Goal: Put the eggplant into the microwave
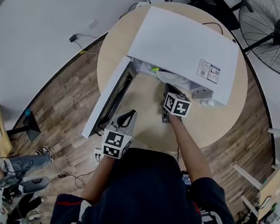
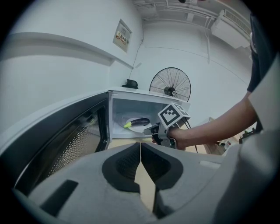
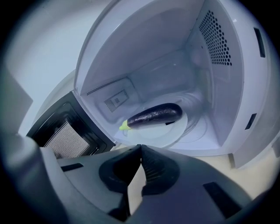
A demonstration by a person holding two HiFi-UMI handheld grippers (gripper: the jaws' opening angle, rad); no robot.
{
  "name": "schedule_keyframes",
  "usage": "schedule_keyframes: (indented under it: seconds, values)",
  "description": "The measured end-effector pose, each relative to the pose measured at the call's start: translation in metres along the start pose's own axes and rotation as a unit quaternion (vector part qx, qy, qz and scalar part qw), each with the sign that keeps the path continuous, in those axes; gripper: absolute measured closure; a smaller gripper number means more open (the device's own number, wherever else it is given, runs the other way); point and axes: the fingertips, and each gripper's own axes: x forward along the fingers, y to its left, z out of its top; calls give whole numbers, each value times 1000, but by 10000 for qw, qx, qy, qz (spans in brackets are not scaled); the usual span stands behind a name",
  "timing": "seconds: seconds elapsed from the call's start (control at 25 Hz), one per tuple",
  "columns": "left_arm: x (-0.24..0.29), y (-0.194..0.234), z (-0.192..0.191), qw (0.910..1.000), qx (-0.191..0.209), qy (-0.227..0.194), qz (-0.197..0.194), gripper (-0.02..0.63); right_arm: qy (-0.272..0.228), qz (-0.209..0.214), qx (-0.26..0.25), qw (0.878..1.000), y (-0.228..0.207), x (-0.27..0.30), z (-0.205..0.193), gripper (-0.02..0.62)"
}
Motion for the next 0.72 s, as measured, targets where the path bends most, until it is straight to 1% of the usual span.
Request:
schedule_keyframes:
  seconds: [0.72]
  values:
    - [-4,9,-7,10000,-3,55,50,586,-151,-91,42,9998,-7,16,18,583]
